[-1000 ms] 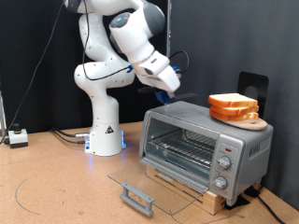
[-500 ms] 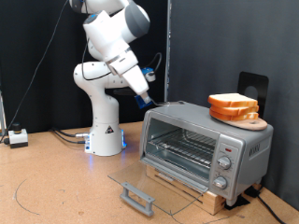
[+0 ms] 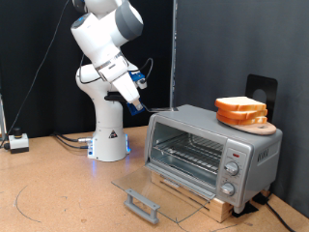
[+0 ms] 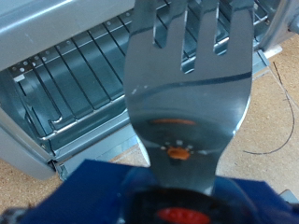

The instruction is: Make a piece of toast with the oven

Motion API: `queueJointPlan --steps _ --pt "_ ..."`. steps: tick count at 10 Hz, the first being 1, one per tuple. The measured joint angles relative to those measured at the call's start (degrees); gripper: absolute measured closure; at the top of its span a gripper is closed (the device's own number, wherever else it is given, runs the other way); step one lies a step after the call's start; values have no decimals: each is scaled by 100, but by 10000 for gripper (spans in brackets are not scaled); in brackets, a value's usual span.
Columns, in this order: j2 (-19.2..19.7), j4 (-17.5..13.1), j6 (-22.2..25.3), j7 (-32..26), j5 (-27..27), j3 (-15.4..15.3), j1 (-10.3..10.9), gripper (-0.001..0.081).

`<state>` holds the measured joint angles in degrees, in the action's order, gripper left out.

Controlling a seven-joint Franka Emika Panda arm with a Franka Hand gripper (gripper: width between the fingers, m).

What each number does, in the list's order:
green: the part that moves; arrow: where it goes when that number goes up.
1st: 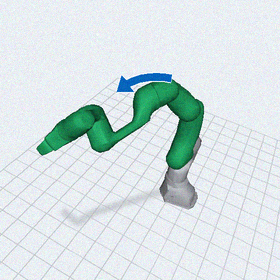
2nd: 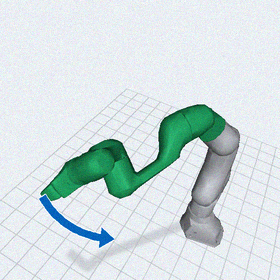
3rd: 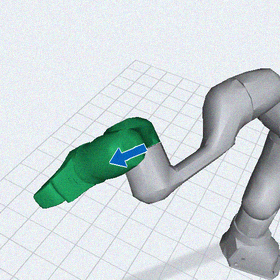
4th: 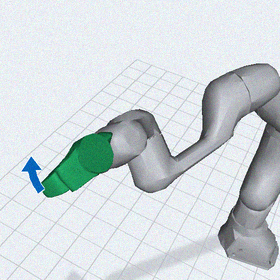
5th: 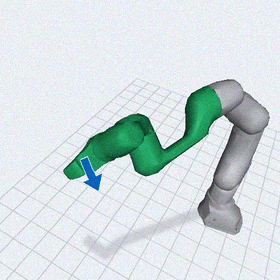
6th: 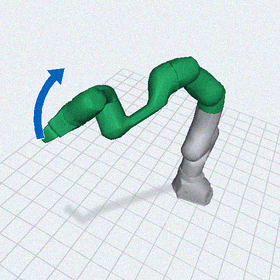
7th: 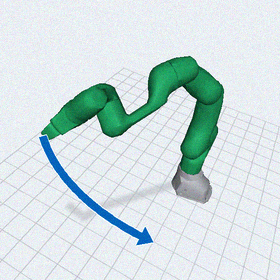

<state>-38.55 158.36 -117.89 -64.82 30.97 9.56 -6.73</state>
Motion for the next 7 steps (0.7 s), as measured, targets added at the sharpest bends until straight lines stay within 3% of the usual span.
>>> queueJointPlan --steps 3,7 --pt "-46 0 141 1 21 -171 69 346" --pt "-177 42 245 127 265 -518 324 346"
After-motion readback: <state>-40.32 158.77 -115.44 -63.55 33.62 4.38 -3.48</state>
